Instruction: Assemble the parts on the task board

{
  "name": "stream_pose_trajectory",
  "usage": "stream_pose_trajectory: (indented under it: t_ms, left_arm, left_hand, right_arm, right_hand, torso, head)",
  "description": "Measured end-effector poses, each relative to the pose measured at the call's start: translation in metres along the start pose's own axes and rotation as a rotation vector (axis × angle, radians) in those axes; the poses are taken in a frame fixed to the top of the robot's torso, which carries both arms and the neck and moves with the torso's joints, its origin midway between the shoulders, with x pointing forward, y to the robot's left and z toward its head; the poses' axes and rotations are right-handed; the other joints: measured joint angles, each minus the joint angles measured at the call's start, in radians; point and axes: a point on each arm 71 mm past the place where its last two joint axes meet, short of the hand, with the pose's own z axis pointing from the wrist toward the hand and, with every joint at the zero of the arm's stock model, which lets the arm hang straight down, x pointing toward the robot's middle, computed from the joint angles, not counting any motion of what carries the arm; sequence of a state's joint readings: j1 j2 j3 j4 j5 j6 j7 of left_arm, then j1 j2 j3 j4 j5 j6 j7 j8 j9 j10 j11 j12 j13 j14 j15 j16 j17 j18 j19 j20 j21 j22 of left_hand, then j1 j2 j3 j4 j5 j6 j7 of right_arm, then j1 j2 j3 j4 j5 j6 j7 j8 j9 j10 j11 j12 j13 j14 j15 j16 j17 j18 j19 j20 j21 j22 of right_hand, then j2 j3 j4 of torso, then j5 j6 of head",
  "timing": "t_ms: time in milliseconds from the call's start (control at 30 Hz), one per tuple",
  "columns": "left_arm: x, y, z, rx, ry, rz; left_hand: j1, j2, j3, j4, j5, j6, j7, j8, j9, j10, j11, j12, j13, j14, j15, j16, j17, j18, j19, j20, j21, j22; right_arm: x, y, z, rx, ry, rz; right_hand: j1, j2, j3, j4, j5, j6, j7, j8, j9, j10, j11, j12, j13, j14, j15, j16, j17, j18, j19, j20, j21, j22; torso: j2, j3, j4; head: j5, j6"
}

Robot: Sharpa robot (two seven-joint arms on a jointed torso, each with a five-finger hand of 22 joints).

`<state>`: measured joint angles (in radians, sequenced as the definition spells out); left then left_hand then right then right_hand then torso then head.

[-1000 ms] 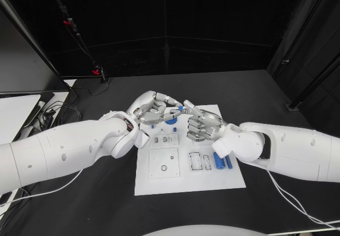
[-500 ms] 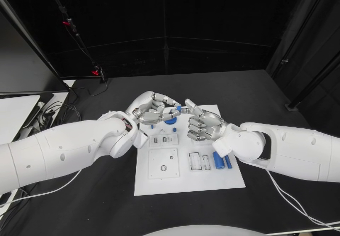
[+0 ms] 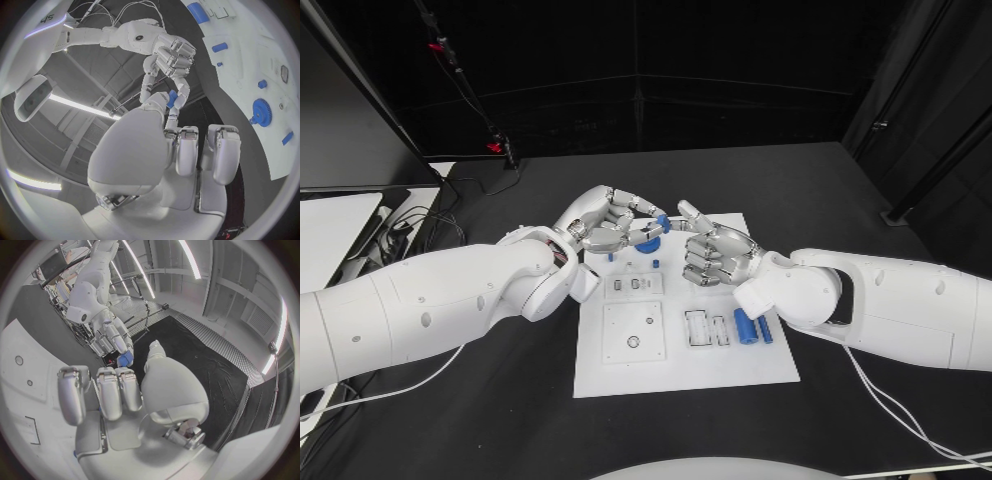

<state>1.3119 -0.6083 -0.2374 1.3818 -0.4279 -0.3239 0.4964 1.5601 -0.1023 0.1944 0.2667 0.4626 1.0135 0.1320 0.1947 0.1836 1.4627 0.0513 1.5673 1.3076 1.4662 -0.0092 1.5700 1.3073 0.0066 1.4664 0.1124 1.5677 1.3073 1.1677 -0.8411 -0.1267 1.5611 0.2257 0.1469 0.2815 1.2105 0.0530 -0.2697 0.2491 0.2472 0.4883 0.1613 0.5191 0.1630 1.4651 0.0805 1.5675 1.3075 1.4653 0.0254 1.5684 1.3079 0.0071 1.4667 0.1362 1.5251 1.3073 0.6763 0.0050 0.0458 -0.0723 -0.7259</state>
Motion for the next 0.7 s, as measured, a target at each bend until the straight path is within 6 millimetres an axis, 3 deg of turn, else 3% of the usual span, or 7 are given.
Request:
stream_pose_trajectory:
  t_ms: [267, 700]
  left_arm:
    - [-0.0016, 0.0011, -0.001, -0.009, -0.004, 0.002]
    - [-0.0024, 0.0014, -0.0011, -0.013, -0.011, 0.005]
  left_hand:
    - [0.001, -0.001, -0.001, 0.0, 0.0, -0.002, -0.002, 0.001, 0.0, 0.0, 0.0, 0.0, 0.0, 0.0, 0.0, 0.0, 0.0, 0.0, 0.0, 0.0, 0.0, 0.0]
    - [0.001, -0.001, -0.003, 0.0, 0.0, -0.002, -0.002, 0.001, 0.0, 0.0, 0.0, 0.0, 0.0, 0.0, 0.0, 0.0, 0.0, 0.0, 0.0, 0.0, 0.0, 0.0]
  right_arm:
    - [-0.0009, 0.0001, -0.0003, 0.001, -0.007, -0.001]
    - [-0.0033, 0.0005, -0.0009, 0.0, -0.021, -0.004]
  right_hand:
    - [0.0, 0.0, -0.002, -0.002, 0.0, -0.01, -0.003, 0.006, 0.003, 0.0, 0.0, 0.0, 0.0, 0.003, 0.003, 0.0, 0.0, 0.0, 0.0, 0.0, 0.0, 0.0]
    - [0.0, 0.0, -0.004, -0.004, 0.0, -0.032, -0.006, 0.018, 0.004, 0.0, 0.0, 0.0, 0.0, 0.003, 0.003, 0.0, 0.0, 0.0, 0.0, 0.0, 0.0, 0.0]
  torso:
    - [0.0, 0.0, 0.0]
    - [0.001, 0.0, 0.0]
  head:
    - [0.001, 0.0]
    - [0.007, 0.01]
